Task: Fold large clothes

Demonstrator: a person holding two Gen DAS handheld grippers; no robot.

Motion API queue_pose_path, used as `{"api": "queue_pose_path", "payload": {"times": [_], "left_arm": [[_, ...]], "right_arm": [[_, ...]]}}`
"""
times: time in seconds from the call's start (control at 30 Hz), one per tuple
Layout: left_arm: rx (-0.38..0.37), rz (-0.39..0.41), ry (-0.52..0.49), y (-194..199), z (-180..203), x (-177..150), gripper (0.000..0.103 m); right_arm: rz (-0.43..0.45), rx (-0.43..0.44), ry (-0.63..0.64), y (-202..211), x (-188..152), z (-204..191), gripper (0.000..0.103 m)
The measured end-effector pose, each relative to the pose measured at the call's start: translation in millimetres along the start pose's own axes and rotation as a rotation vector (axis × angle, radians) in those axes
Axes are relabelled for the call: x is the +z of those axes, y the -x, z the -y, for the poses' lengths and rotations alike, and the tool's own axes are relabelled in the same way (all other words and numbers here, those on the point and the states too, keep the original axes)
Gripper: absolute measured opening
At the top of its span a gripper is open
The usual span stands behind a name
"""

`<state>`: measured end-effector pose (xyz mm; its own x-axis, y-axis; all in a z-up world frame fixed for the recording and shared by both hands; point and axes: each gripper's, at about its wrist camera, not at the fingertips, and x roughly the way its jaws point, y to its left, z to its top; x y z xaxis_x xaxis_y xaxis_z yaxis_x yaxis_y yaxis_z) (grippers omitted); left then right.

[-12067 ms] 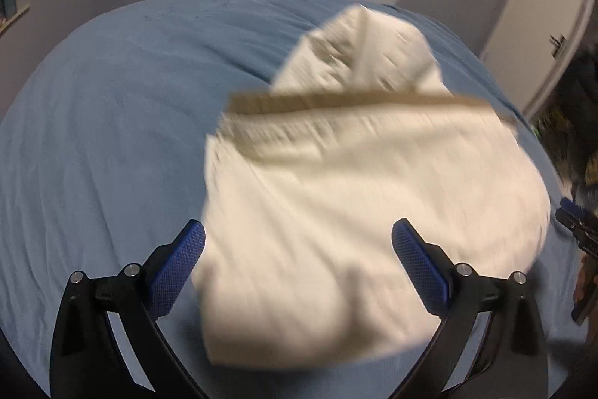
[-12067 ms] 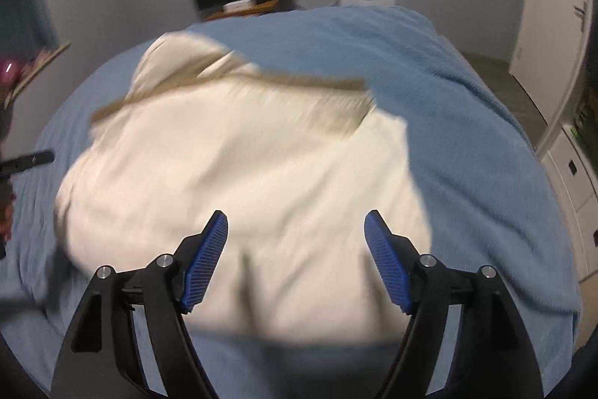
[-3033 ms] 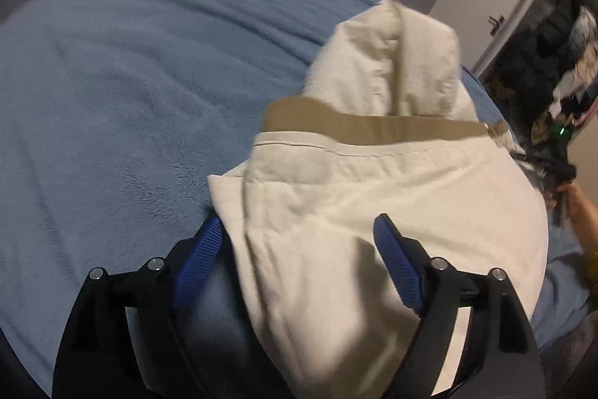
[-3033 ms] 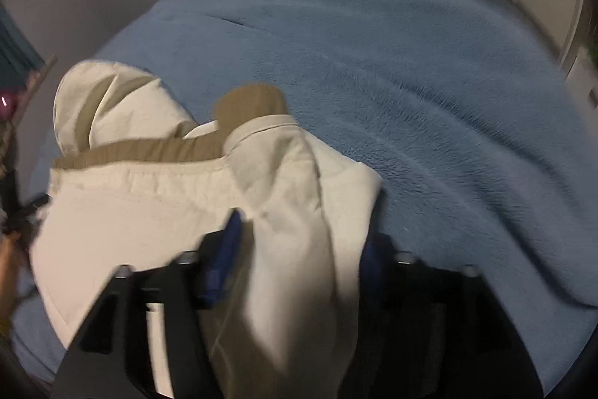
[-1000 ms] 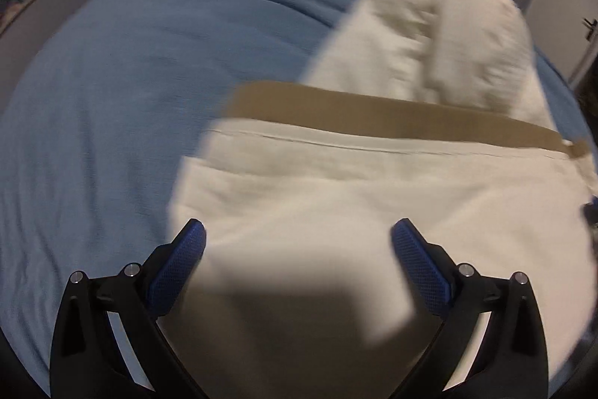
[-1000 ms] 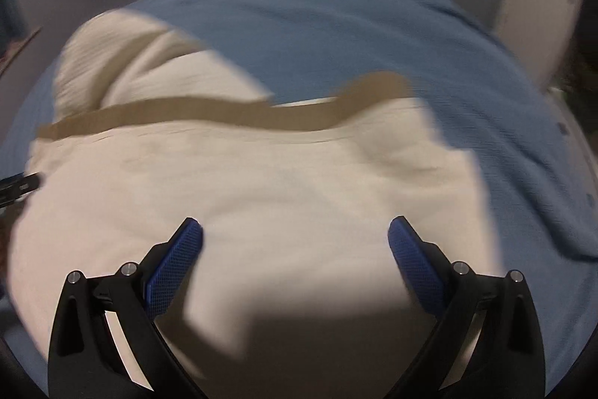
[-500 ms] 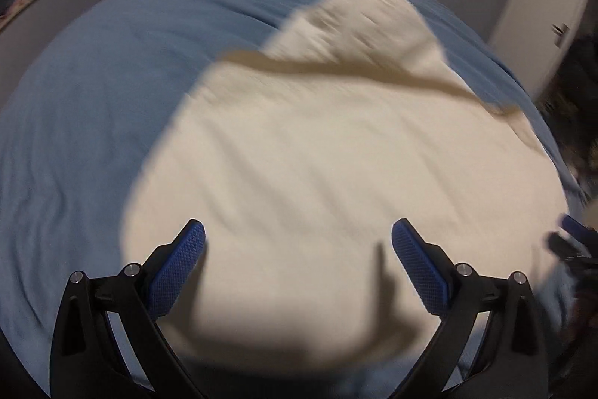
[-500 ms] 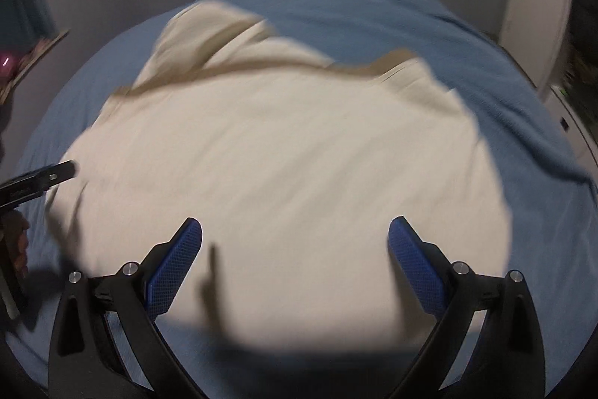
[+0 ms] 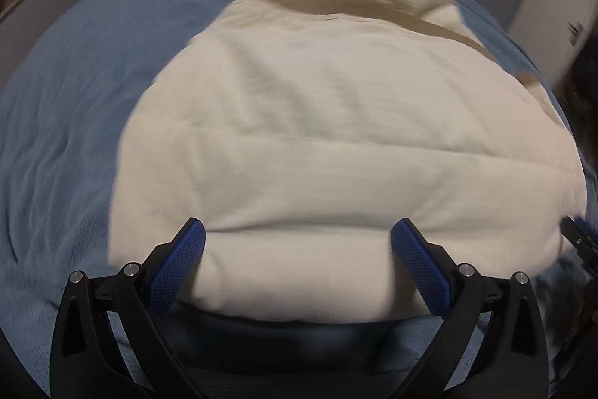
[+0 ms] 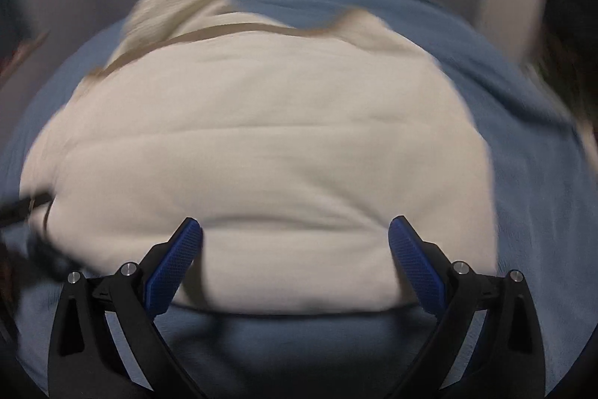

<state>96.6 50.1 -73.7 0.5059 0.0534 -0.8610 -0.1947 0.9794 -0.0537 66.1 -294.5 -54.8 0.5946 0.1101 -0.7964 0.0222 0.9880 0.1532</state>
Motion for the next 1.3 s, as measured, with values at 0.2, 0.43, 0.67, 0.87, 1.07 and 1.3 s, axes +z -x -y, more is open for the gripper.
{"api": "queue_pose_path", "payload": {"times": [0.2, 0.43, 0.67, 0.87, 1.07, 1.3], "left_arm": [[0.056, 0.001, 0.089, 2, -18, -1, 0.098], [0.03, 0.071, 0.151, 35, -26, -13, 0.096], [-0.006, 0.101, 0.019, 71, 9, -59, 0.096], [-0.017, 0.07, -0.061, 86, 32, -89, 0.097], [-0.003, 0.067, -0.116, 89, 45, -101, 0.097], [0.028, 0.067, -0.138, 83, 49, -101, 0.096]], "right_arm": [[-0.035, 0.011, -0.19, -1, 4, 39, 0.095], [0.02, 0.014, -0.21, 40, -9, 31, 0.095], [0.02, 0.018, -0.039, 68, -61, -10, 0.095], [0.022, 0.031, 0.06, 82, -88, -37, 0.095], [0.034, 0.011, 0.127, 87, -95, -48, 0.095], [0.048, -0.015, 0.173, 81, -98, -54, 0.095]]}}
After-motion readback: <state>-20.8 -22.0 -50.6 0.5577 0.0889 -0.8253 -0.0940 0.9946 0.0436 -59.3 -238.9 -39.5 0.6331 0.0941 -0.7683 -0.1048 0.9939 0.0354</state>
